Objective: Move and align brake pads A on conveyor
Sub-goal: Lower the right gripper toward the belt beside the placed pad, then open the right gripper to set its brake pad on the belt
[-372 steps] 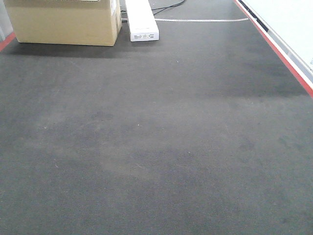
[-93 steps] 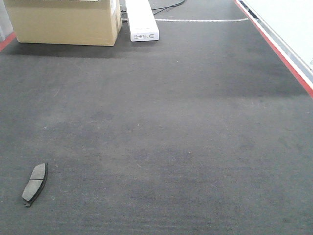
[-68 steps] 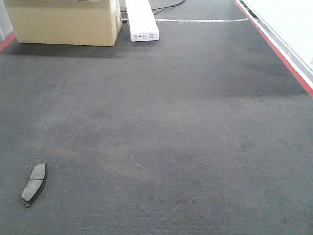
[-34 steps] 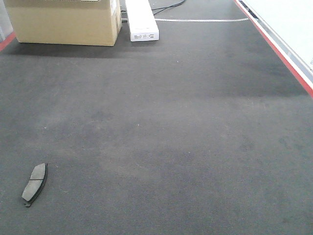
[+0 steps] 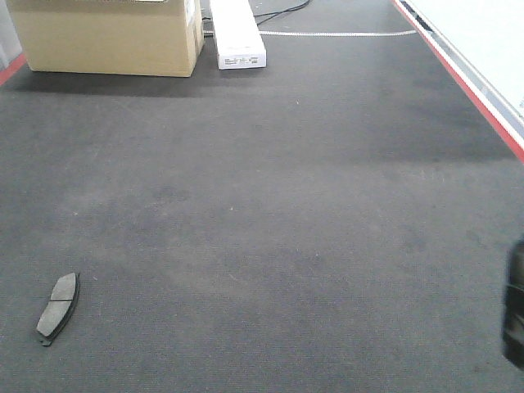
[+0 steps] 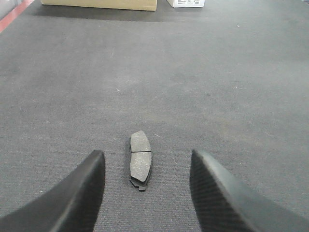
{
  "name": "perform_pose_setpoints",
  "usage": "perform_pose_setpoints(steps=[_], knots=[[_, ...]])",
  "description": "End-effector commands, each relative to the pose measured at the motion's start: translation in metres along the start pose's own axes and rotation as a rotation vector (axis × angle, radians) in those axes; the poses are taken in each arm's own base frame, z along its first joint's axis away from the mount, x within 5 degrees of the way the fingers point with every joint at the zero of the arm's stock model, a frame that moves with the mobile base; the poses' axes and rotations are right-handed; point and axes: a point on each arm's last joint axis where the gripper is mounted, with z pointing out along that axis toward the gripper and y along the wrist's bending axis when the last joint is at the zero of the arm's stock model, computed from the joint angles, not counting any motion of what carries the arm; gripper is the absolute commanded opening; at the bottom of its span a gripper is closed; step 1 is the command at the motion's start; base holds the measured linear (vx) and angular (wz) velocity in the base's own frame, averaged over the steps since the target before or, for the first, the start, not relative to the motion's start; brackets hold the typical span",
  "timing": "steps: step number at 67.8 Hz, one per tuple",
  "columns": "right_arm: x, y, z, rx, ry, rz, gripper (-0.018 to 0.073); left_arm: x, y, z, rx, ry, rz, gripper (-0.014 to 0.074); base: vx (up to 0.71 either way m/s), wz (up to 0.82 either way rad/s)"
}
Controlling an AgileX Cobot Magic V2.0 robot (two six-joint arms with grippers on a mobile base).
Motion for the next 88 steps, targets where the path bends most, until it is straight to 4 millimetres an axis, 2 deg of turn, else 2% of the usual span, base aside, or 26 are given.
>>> perform_pose_setpoints(steps=[1,10,22,33,39,49,58,67,76,82,88], knots=[[-0.030,0.001,0.026,-0.003,0.008,0.010,0.0000,-0.013,-0.001,-0.003,0.009,-0.085,-0.004,0.0372,0.00,0.00],[-0.037,0.002,0.080,0.002,0.168,0.018,0.0003,-0.013,-0.001,-0.003,0.009,-0.085,-0.004,0.0372,0.00,0.00],[-0.030,0.001,0.155,0.023,0.452,-0.031,0.0006,-0.013,-0.001,-0.003,0.009,-0.085,-0.004,0.0372,0.00,0.00],[-0.023,-0.002,0.207,0.043,0.640,-0.076,0.0009,-0.013,-0.001,-0.003,0.009,-0.085,-0.004,0.0372,0.00,0.00],[-0.025,-0.002,0.225,0.044,0.669,-0.077,0.0011,-0.013,-0.001,-0.003,0.009,-0.085,-0.004,0.0372,0.00,0.00],[-0.033,-0.002,0.241,0.049,0.688,-0.081,0.0022,-0.013,-0.001,-0.003,0.009,-0.085,-0.004,0.0372,0.00,0.00],[-0.039,-0.002,0.245,0.052,0.686,-0.085,0.0080,-0.013,-0.001,-0.003,0.009,-0.085,-0.004,0.0372,0.00,0.00],[-0.039,-0.002,0.245,0.053,0.689,-0.083,0.0208,-0.013,-0.001,-0.003,0.009,-0.085,-0.004,0.0372,0.00,0.00],[-0.041,-0.002,0.243,0.059,0.681,-0.064,0.0389,-0.013,-0.001,-0.003,0.009,-0.085,-0.004,0.0372,0.00,0.00],[-0.049,-0.001,0.235,0.058,0.642,-0.063,0.0470,-0.013,-0.001,-0.003,0.009,-0.085,-0.004,0.0372,0.00,0.00],[-0.064,0.000,0.219,0.052,0.572,-0.050,0.0505,-0.013,-0.001,-0.003,0.009,-0.085,-0.004,0.0372,0.00,0.00]])
